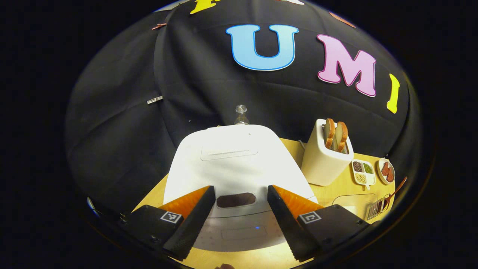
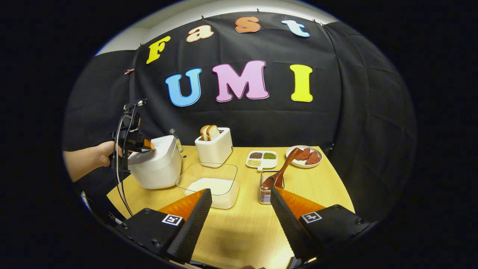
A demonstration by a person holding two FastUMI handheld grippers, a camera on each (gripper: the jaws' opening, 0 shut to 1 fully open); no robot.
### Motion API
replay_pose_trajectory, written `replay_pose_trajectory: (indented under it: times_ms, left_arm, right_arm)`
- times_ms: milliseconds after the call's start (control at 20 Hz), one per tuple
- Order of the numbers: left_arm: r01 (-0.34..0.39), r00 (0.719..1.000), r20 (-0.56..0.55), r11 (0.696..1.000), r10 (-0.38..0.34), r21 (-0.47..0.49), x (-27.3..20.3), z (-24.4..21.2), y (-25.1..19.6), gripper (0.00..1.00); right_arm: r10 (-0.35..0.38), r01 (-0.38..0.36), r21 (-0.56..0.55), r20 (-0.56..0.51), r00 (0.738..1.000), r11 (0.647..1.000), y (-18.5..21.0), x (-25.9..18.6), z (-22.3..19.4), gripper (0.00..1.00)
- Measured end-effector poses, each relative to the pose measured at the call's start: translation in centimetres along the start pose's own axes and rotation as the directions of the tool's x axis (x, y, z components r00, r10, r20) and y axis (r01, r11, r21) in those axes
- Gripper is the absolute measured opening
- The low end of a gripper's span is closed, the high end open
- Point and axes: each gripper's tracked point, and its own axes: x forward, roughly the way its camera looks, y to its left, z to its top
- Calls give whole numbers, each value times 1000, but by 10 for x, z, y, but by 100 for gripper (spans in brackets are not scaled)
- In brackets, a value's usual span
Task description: Close the left gripper, press the button to open the rice cooker; take a wooden spoon from the chopstick holder with the right hand, scoop a spoonful of rice and pour it into the rice cooker, then put the wooden spoon back into the chopstick holder.
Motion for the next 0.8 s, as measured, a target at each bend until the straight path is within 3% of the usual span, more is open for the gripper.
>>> replay_pose_trajectory:
  times_ms: [200,300,550,650,800]
  left_arm:
    - [-25,990,134,995,39,-99,-61,19,6,96]
    - [5,983,183,993,16,-115,-96,22,2,96]
    - [97,938,331,994,-106,44,-191,31,-3,95]
    - [133,910,378,984,-170,121,-229,32,-7,96]
    - [221,868,418,962,-268,158,-275,17,-23,95]
  right_arm:
    - [62,-62,-43,8,998,997,-1,17,12,98]
    - [65,-61,-68,51,997,996,-1,17,35,99]
    - [-15,40,-123,197,980,992,5,-10,90,98]
    - [-28,65,-141,248,968,988,15,-32,110,99]
    - [-69,114,-132,303,951,985,24,-69,120,99]
